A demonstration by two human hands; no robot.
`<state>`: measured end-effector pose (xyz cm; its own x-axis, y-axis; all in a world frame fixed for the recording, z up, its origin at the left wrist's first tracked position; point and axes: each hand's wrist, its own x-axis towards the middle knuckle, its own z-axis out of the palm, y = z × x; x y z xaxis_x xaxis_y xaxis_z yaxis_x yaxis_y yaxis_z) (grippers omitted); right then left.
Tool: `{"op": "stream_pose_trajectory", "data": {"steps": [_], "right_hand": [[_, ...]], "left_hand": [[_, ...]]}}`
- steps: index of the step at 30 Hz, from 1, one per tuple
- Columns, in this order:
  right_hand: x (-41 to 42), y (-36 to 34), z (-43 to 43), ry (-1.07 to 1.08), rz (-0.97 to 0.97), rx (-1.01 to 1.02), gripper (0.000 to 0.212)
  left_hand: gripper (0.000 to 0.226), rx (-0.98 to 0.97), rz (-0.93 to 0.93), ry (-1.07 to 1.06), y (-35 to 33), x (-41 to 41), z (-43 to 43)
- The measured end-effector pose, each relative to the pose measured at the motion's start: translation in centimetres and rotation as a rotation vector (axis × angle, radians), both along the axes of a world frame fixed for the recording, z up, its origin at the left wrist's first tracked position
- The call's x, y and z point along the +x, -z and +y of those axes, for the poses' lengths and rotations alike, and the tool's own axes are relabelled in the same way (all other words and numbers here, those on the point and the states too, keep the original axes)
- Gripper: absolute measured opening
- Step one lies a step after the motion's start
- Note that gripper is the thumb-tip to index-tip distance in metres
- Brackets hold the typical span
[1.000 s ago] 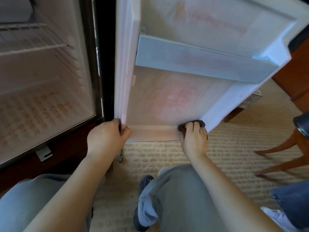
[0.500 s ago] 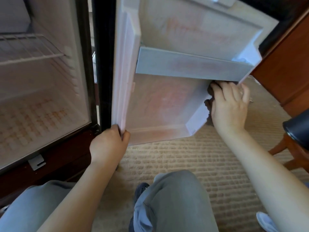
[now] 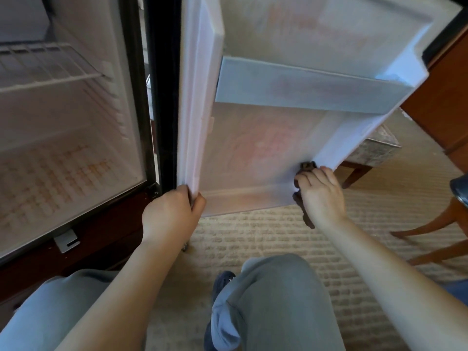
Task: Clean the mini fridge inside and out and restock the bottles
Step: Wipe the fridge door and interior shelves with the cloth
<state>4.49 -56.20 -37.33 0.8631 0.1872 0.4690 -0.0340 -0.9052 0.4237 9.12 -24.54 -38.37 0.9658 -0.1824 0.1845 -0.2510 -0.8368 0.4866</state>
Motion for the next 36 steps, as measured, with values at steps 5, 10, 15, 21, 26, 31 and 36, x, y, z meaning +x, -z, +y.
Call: {"op": "stream_pose_trajectory", "data": {"steps": [5,10,15,21,26,31,36], "right_hand": [[0.7,-3.6,1.7,0.03,-0.256,0.237,0.019],[-0.4,3.4,5.7,0.093,-0.052,0.561,0.031],[-0.9,6.9,10.9,0.135,0.023,0.858,0.038],[-0.6,7.0,20.6,-0.222,0.174,0.848,0.045],[-1.8,7.5,14.5,-0.247,0.154,0.641,0.056],[-3.0,7.3,8.5,0.132,-0.062,0.891,0.053],[-1.9,7.6,13.5,0.065,-0.041,0.9,0.057]], "left_hand": [[0.033,-0.002,0.021,0.016,-0.4,0.0,0.1],[0.034,0.027,0.003,0.017,-0.2,-0.1,0.1],[0.034,0.009,0.006,0.025,0.1,0.1,0.2],[0.029,0.004,0.004,0.061,-0.4,-0.3,0.5],[0.033,0.029,-0.011,0.035,-0.2,-0.5,0.8],[0.034,0.052,-0.007,0.047,-0.2,-0.4,0.6],[0.036,0.044,-0.011,0.039,0.1,-0.3,0.2]]}}
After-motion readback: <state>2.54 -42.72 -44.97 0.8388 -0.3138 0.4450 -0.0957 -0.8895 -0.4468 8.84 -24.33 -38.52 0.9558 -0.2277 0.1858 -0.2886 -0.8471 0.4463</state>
